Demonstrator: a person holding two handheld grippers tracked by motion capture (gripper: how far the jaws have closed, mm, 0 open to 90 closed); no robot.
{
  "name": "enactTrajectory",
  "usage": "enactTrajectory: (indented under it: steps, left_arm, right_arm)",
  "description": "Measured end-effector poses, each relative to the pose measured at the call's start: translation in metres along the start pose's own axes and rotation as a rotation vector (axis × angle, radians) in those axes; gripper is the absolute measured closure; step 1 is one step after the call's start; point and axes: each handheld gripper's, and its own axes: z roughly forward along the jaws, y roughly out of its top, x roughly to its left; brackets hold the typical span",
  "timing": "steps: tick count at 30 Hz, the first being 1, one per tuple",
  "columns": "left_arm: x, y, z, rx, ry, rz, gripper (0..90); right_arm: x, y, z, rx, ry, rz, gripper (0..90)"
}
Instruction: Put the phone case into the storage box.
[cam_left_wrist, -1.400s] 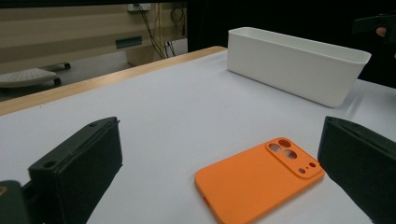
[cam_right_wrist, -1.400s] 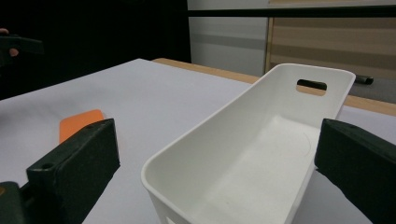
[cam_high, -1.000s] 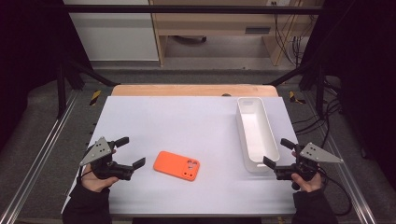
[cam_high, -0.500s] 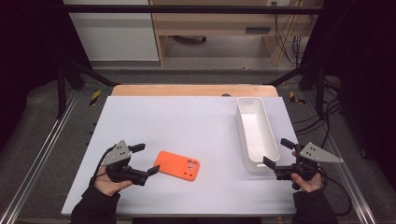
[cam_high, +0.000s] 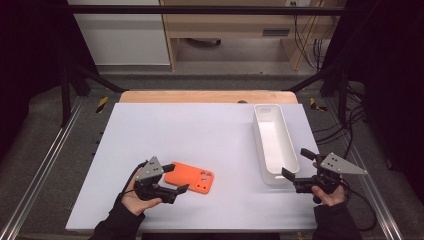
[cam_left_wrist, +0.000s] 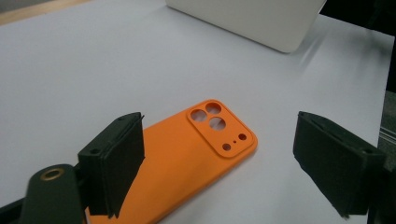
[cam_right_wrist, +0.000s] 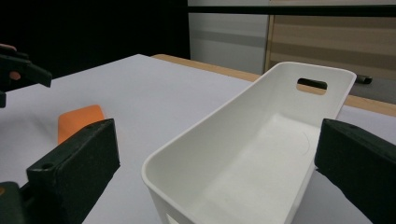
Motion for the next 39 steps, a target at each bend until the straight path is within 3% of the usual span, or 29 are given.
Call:
enactTrajectory:
  steps: [4,9,13,26,39]
  left_arm:
    - [-0.006,-0.003,0.011,0.023,-0.003,-0.009,21.8]
    - [-0.015,-0.004,0.02,0.063,0.004,0.011,30.4]
    - [-0.019,-0.005,0.024,0.079,0.003,-0.004,38.4]
    - [-0.028,-0.009,0.042,0.144,-0.041,-0.033,61.8]
    - [-0.032,-0.01,0.051,0.206,-0.024,-0.015,83.9]
  right_arm:
    - [0.0,0.0,0.0,-0.001,-0.001,0.0,0.4]
    - [0.0,0.0,0.0,0.001,-0.002,-0.001,0.3]
    - [0.0,0.0,0.0,-0.001,0.001,-0.001,0.4]
    - [0.001,0.0,0.002,0.007,-0.001,-0.004,0.4]
    - [0.001,0.0,0.001,0.003,0.0,-0.005,0.4]
